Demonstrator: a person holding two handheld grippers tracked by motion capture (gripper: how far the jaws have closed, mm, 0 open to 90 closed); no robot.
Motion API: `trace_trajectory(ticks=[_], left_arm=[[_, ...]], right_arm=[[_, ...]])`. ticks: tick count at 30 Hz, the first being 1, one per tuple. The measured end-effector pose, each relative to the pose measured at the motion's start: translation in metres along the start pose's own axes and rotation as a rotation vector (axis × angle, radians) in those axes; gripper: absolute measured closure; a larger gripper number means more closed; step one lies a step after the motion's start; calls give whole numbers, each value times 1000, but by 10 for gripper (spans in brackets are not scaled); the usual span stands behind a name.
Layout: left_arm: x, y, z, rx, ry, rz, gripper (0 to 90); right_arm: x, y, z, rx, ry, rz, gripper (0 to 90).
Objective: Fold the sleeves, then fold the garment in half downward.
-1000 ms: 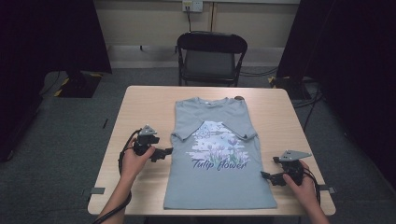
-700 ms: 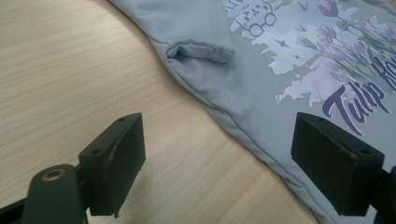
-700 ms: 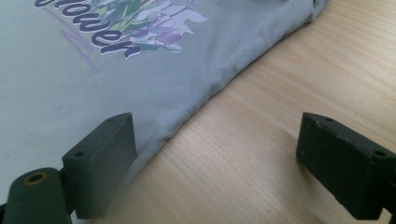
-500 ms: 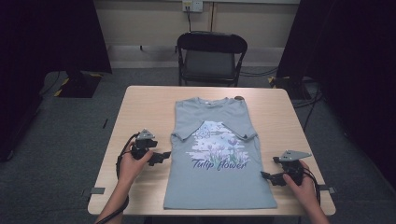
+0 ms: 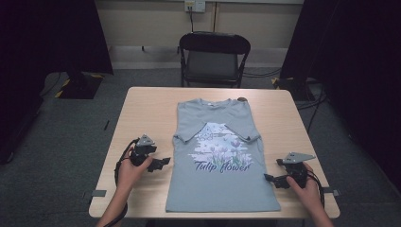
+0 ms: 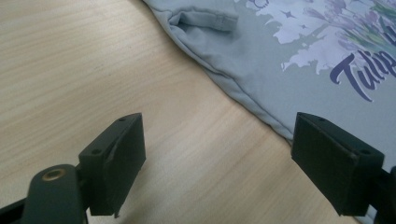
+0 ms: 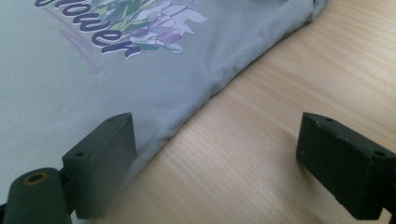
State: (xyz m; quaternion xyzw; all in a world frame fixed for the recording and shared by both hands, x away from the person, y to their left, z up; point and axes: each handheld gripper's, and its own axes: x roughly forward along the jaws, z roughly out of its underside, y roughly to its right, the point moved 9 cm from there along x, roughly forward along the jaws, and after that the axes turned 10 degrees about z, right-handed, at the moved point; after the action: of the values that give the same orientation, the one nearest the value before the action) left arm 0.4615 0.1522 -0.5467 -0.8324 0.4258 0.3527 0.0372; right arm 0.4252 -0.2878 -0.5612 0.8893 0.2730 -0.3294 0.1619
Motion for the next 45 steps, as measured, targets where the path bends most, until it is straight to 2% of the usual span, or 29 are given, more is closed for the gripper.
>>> trace_trajectory(ticks=[23,26,28,29,33,45], left_arm=[[-6,1,21,27,-52,-35,174],[-7,1,23,48,-60,-42,168],[-7,1,25,87,-78,-63,163],[-7,1,26,93,-79,-69,153],[-6,3,28,100,-50,-58,123],[-5,4,28,103,-61,-56,83]], right_arm=[[-1,-1,0,-3,0,-3,112],[-1,-1,0,-3,0,-3,112],[-1,-1,0,-3,0,-3,112],[-1,-1,0,-3,0,-3,112],[-1,-1,0,-3,0,-3,111],[-1,-1,0,0,-1,1,111]])
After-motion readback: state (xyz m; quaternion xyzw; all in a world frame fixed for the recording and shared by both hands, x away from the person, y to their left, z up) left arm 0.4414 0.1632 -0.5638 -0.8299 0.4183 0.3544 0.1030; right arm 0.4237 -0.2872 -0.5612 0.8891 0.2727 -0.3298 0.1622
